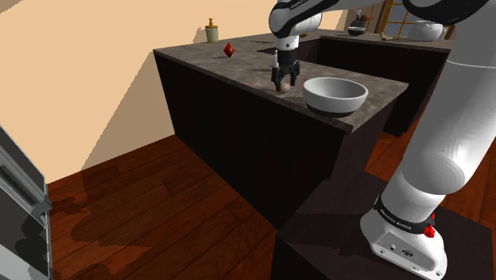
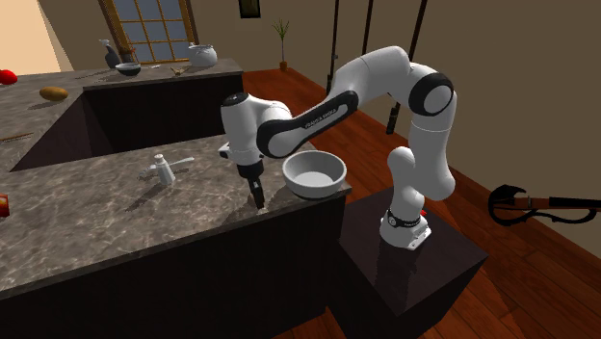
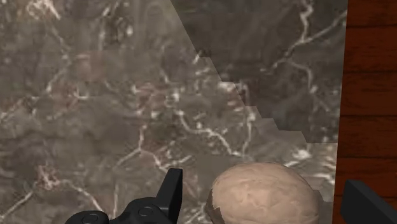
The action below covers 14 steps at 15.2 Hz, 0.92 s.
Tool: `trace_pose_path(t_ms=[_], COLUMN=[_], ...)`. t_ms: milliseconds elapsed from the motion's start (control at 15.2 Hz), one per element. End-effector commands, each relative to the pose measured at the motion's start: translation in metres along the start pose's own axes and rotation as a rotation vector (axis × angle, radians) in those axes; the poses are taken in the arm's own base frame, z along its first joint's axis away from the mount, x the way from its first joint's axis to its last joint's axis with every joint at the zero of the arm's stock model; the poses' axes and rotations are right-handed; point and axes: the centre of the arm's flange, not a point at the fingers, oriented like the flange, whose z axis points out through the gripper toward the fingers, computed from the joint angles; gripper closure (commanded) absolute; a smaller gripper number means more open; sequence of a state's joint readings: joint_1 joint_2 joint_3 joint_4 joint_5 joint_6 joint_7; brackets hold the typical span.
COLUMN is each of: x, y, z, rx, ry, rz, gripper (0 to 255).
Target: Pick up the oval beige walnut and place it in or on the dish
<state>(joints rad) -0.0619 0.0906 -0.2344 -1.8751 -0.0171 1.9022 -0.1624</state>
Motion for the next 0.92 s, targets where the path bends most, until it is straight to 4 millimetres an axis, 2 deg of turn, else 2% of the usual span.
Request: trace_pose_path(t_ms=[0, 264, 330, 858], x=[-0.0001, -0.0001, -0.0001, -0.0001], y=[0.0001, 0.0001, 0.0001, 0.0001], z=[0.0010, 0.0009, 0.0009, 0.0010], rx=[0.000, 0.000, 0.000, 0.000], ry=[0.000, 0.000, 0.000, 0.000], rz=[0.000, 0.000, 0.000, 0.000], gripper=[0, 0, 255, 255])
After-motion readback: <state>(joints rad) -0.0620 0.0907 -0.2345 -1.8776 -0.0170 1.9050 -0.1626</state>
